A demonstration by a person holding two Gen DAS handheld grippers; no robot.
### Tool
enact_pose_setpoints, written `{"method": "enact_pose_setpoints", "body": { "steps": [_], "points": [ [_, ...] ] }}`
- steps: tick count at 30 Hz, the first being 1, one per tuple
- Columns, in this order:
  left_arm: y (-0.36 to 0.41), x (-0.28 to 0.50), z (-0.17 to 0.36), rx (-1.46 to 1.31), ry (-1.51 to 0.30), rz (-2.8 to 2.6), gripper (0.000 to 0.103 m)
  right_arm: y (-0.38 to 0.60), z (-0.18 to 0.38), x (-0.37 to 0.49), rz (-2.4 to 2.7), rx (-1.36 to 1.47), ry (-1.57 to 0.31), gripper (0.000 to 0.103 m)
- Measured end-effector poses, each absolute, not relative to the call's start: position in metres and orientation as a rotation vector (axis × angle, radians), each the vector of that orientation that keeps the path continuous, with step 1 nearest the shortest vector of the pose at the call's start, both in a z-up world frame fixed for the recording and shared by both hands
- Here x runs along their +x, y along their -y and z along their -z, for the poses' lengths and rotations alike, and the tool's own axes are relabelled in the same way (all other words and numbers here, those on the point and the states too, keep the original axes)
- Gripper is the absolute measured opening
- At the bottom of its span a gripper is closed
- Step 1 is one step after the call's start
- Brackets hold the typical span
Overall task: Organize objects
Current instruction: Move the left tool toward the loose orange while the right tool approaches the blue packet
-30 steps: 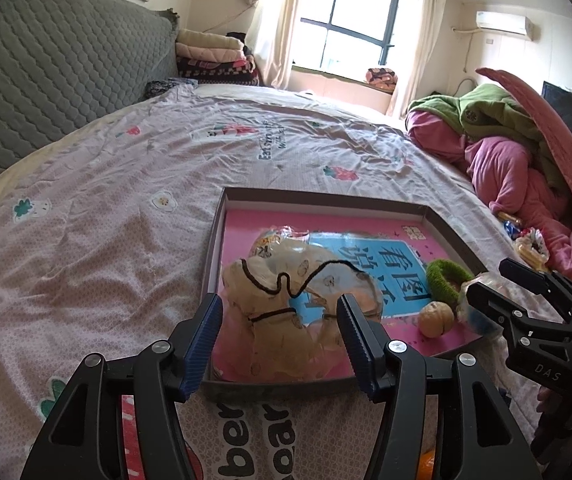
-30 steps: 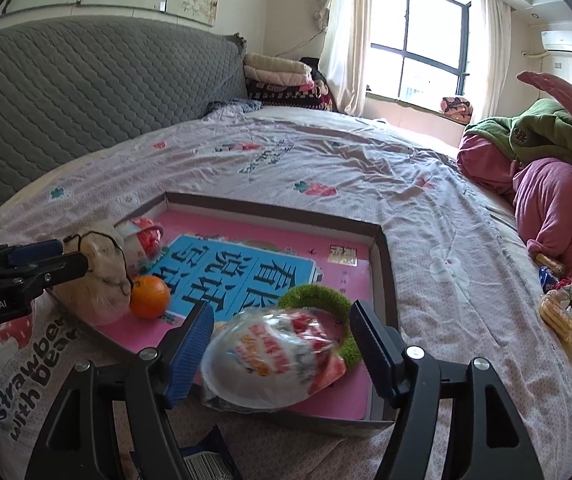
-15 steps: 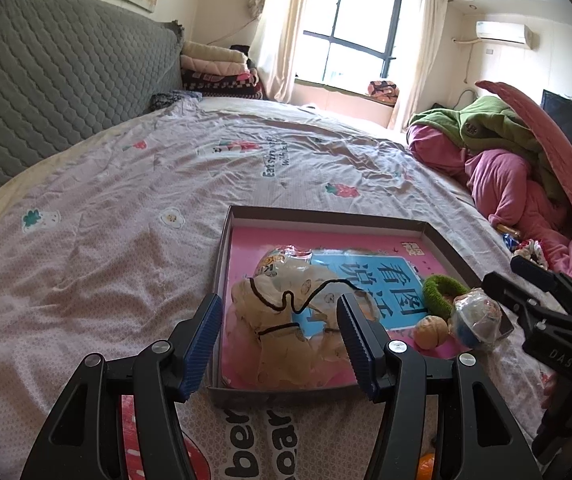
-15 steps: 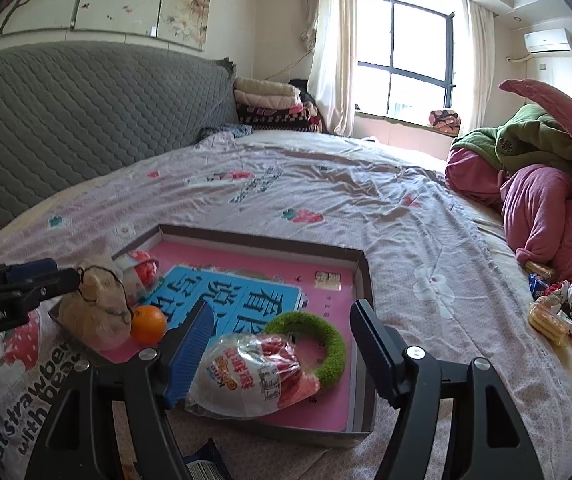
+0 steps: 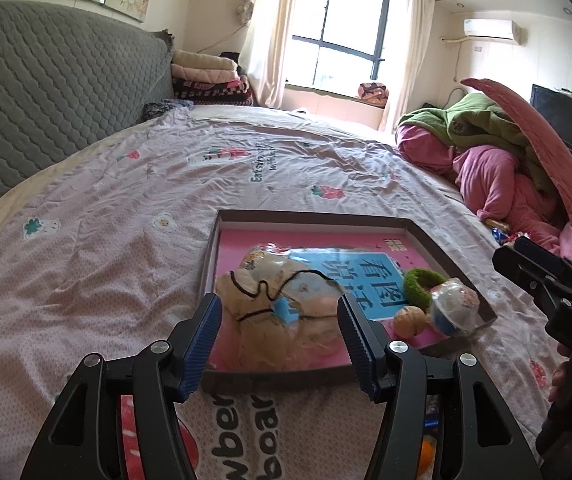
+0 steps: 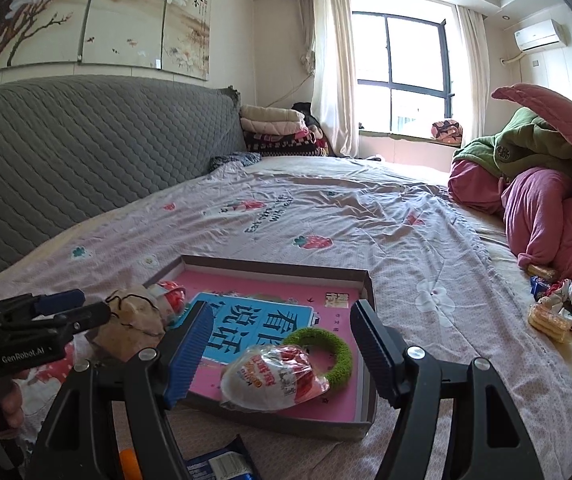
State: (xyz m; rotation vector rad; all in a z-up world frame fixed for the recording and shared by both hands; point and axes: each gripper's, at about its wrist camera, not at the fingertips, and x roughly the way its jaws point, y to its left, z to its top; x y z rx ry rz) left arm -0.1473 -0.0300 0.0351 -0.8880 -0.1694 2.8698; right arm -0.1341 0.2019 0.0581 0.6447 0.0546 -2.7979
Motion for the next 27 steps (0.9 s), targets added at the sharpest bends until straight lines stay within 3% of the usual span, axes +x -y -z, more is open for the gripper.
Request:
{"method": "enact_pose_setpoints", "body": {
  "steps": [1, 27],
  "points": [
    [0.028, -0.146, -0.036, -0.883, 0.164, -2.869, 0.069, -0.202, -0.058, -0.131, 2.803, 0.637, -0.056, 0.071],
    [-0.001, -0.093, -0.027, -0.891, 0.077, -2.833, 0.071, -0.200, -0.048, -0.084, 2.754, 0.641, -0.212, 0.073]
  ]
}}
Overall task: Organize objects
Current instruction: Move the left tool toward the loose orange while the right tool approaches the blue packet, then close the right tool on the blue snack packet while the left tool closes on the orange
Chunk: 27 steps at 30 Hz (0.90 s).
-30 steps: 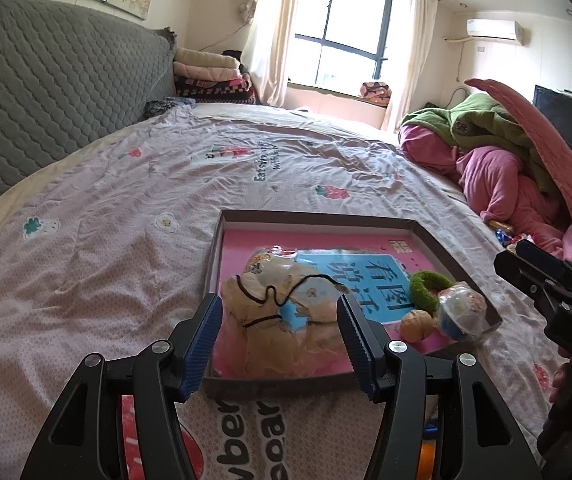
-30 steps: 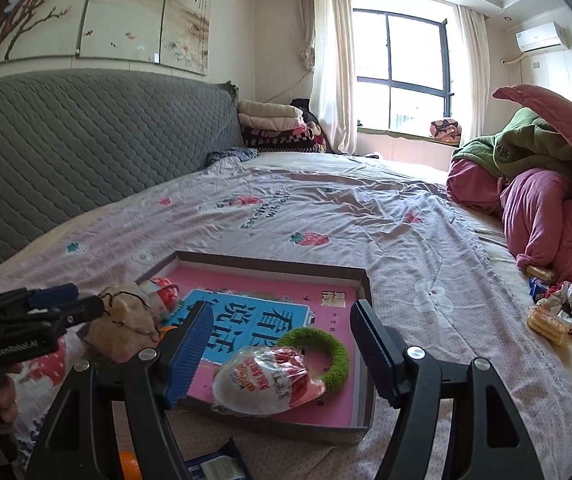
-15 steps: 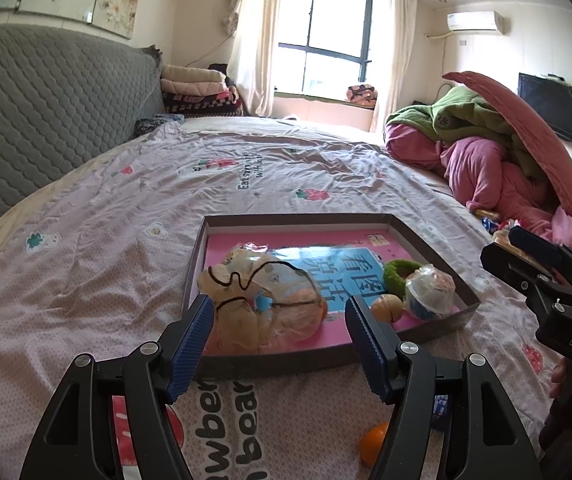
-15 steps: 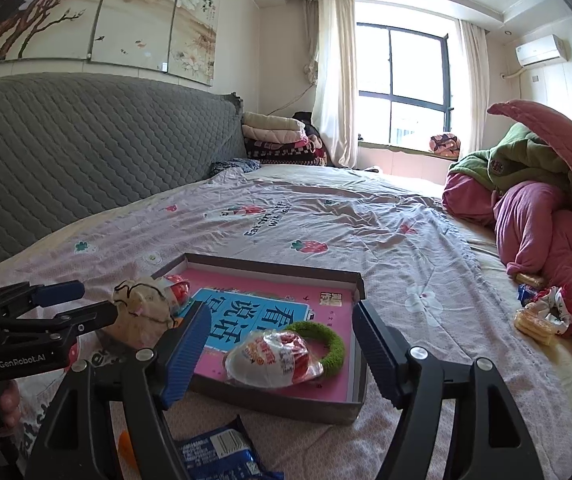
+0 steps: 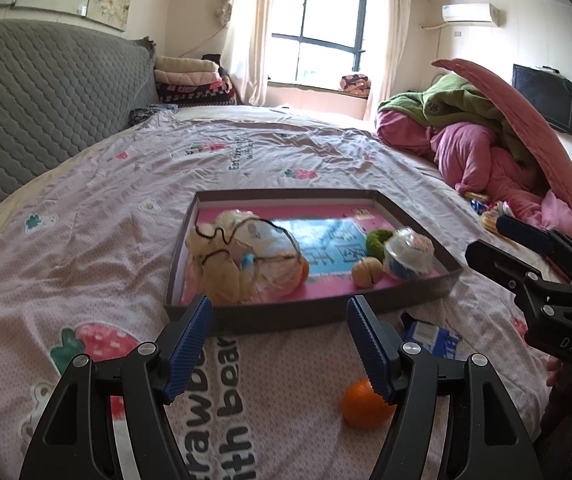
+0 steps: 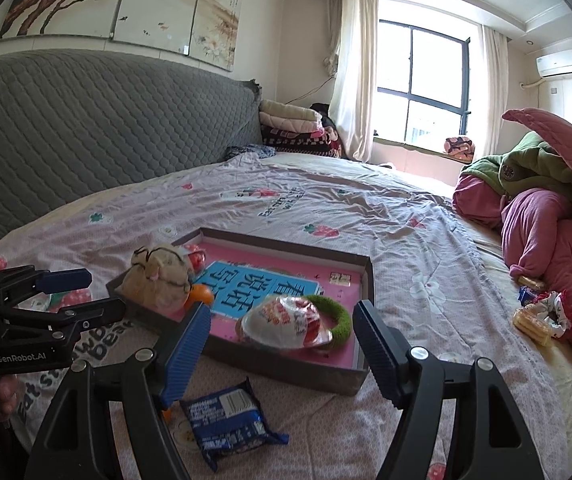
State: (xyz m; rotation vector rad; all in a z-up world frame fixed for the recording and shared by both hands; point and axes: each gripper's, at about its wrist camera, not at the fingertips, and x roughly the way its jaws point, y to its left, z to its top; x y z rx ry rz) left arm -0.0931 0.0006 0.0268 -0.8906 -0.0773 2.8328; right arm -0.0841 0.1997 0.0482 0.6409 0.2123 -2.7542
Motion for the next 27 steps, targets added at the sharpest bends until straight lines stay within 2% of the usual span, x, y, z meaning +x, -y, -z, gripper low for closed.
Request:
{"method": "enact_pose_setpoints", "body": {
  "steps": [27],
  "points": [
    [-0.026, -0.051, 0.001, -0.998, -0.056, -2.729, 0.071, -0.201, -0.022, -0.049, 2.656, 0.804, -0.258, 0.073]
  ]
}}
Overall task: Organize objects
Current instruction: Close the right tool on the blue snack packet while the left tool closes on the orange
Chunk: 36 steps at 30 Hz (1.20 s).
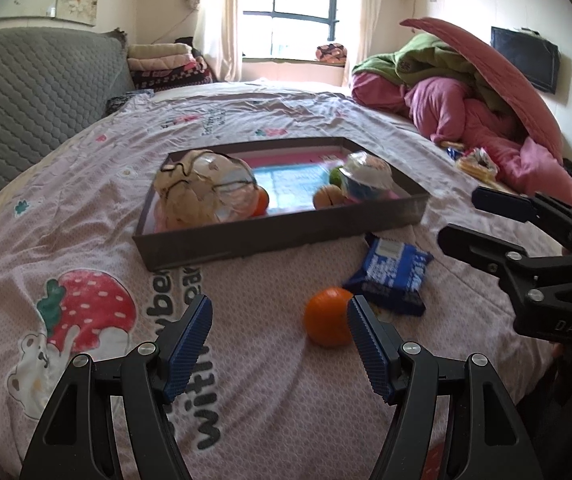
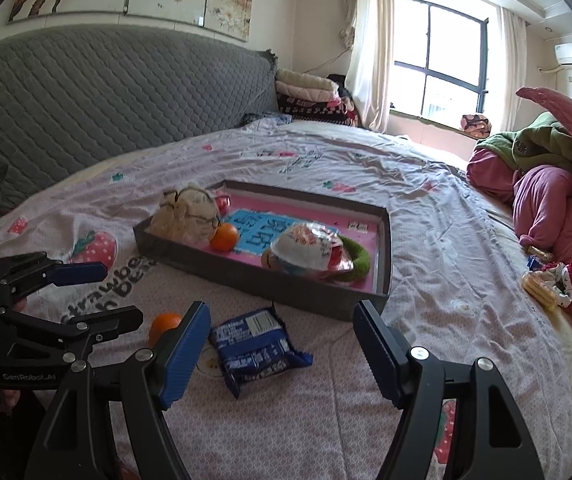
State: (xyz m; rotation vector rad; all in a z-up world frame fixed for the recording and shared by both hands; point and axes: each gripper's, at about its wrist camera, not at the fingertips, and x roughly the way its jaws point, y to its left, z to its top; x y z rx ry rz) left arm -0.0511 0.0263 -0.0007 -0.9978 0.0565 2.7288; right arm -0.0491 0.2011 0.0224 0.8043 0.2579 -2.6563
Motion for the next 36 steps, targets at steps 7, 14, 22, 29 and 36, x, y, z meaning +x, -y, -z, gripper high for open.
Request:
{"method": "enact_pose_setpoints", "body": {
  "steps": [7, 14, 22, 29, 36],
  "points": [
    [-0.038, -0.048, 0.011, -1.032, -0.091, -2.678, 0.071, -0.199, -0.011, -0.050, 2.629, 0.856, -0.320, 0.073],
    [-0.043, -0.054, 0.021, -1.069, -0.105, -2.642, 0.071, -0.192, -0.002, -0.051, 2.564, 0.900, -0.354, 0.073],
    [-0.041, -0.066, 0.031, -1.113, -0.090, -2.628, 0.071, -0.183, 0.014, -0.061, 2.512, 0.971, -0.417, 0.073],
    [-0.040, -0.077, 0.030, -1.101, -0.079, -2.630, 0.072, -0.178, 0.021, -0.071, 2.493, 1.005, -0.445, 0.073],
    [-0.041, -0.090, 0.030, -1.102, -0.058, -2.601, 0.072, -0.172, 0.034, -0.090, 2.464, 1.048, -0.488, 0.073]
  ]
}}
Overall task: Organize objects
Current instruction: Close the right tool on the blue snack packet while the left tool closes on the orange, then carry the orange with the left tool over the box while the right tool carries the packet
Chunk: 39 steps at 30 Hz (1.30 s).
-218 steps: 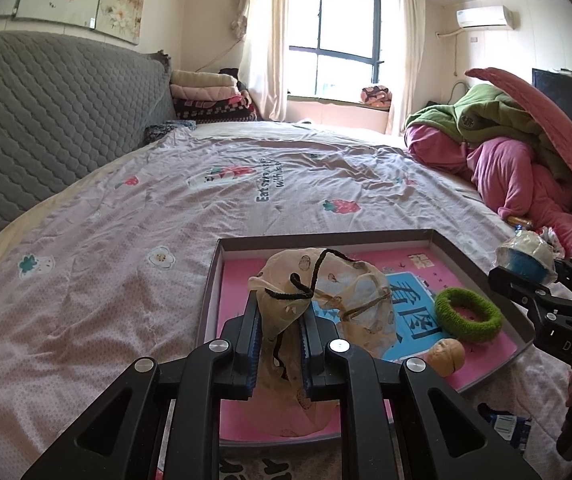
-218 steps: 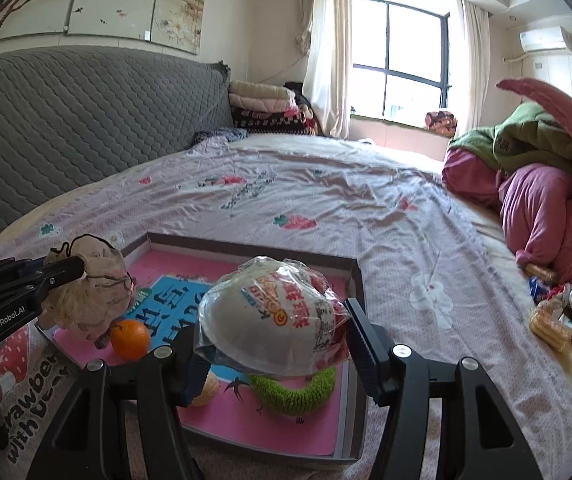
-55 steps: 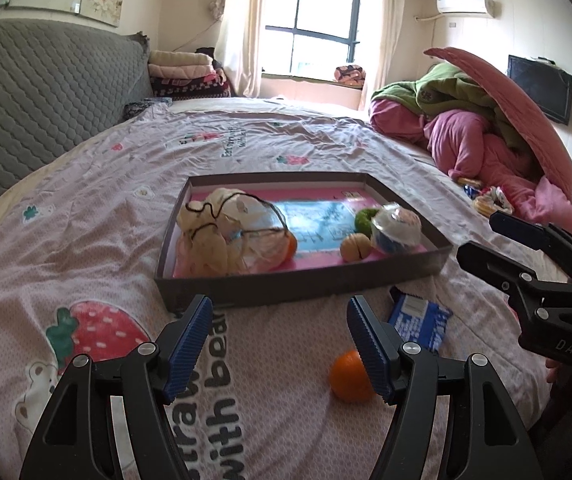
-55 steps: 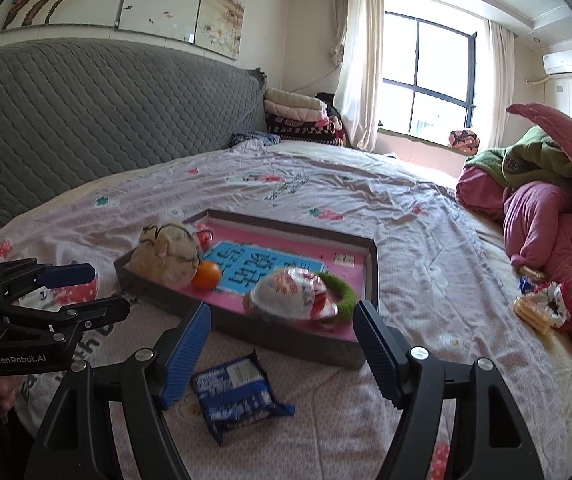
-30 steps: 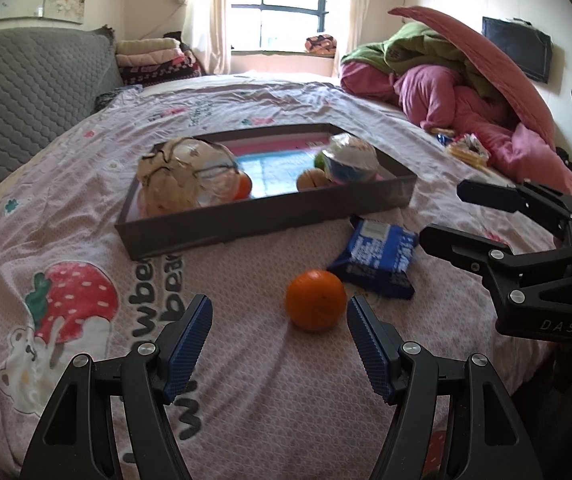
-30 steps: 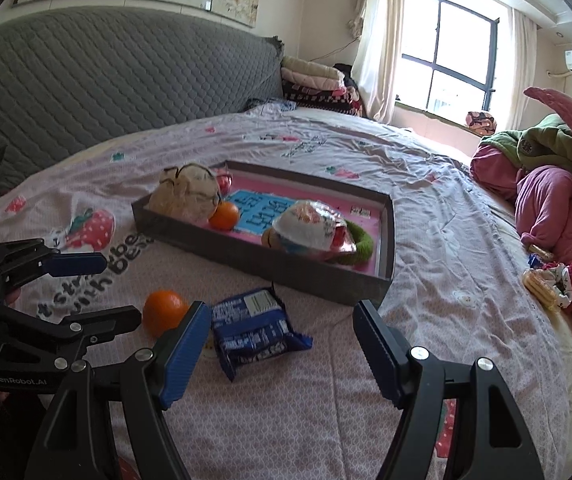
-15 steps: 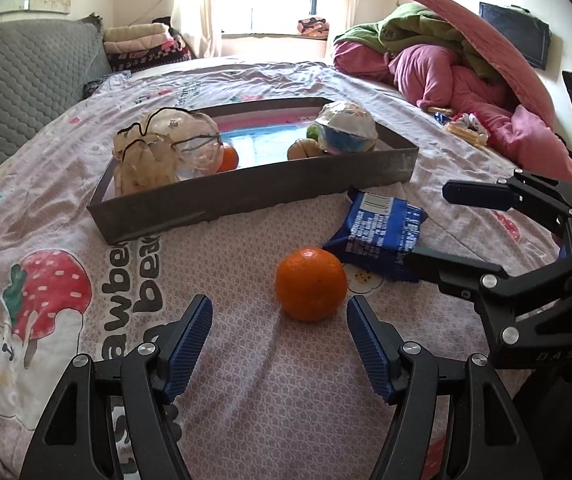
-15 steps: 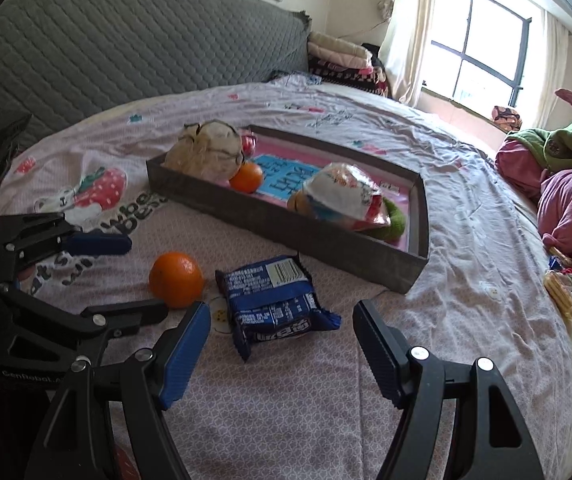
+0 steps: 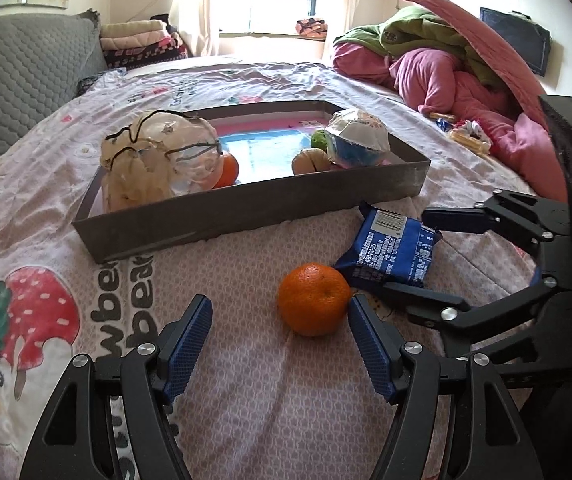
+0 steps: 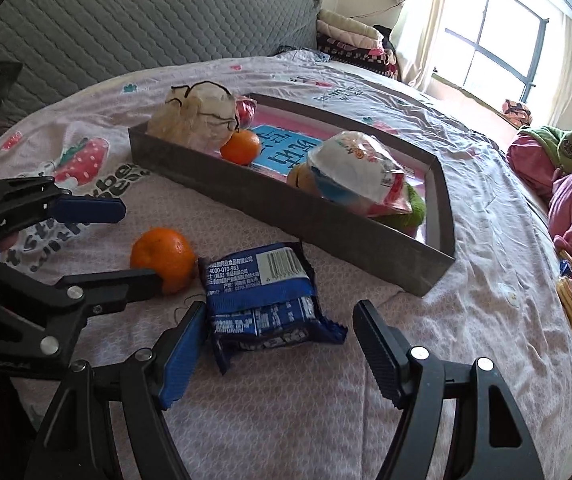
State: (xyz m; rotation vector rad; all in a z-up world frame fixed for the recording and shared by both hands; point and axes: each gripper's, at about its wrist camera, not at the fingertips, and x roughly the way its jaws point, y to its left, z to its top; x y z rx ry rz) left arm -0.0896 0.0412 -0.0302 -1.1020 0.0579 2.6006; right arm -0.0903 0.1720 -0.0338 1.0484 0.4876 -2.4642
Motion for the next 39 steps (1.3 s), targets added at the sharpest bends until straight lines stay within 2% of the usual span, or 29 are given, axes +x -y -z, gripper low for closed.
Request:
{"method": "enact_pose_setpoints", "body": {
  "steps": [7, 8, 15, 17, 20, 22, 30, 39],
  "points": [
    [-0.044, -0.102, 0.034, -1.125, -0.009, -2.546, 0.073, -0.172, 0.040, -0.098, 2.457, 1.059, -0.504, 0.072],
    [-0.045, -0.104, 0.034, -1.127, -0.006, -2.537, 0.073, -0.172, 0.039, -0.097, 2.453, 1.058, -0.506, 0.066],
    [-0.057, -0.108, 0.040, -1.126, -0.050, -2.518, 0.073, -0.177, 0.036, -0.095, 2.469, 1.061, -0.524, 0.055],
    [-0.059, -0.111, 0.043, -1.136, -0.070, -2.519, 0.069, -0.179, 0.036, -0.095, 2.477, 1.064, -0.527, 0.055],
    [-0.062, -0.111, 0.045, -1.132, -0.115, -2.537, 0.056, -0.181, 0.034, -0.095, 2.480, 1.067, -0.508, 0.055],
    [-0.063, -0.110, 0.044, -1.119, -0.125, -2.543, 0.041, -0.180, 0.033, -0.095, 2.478, 1.063, -0.508, 0.055],
    [-0.058, -0.104, 0.036, -1.090, -0.101, -2.536, 0.040, -0.180, 0.024, -0.089, 2.498, 1.015, -0.493, 0.055],
    [-0.047, -0.093, 0.007, -0.968, -0.113, -2.653, 0.040, -0.181, -0.017, -0.080, 2.573, 0.778, -0.322, 0.055]
  ]
}}
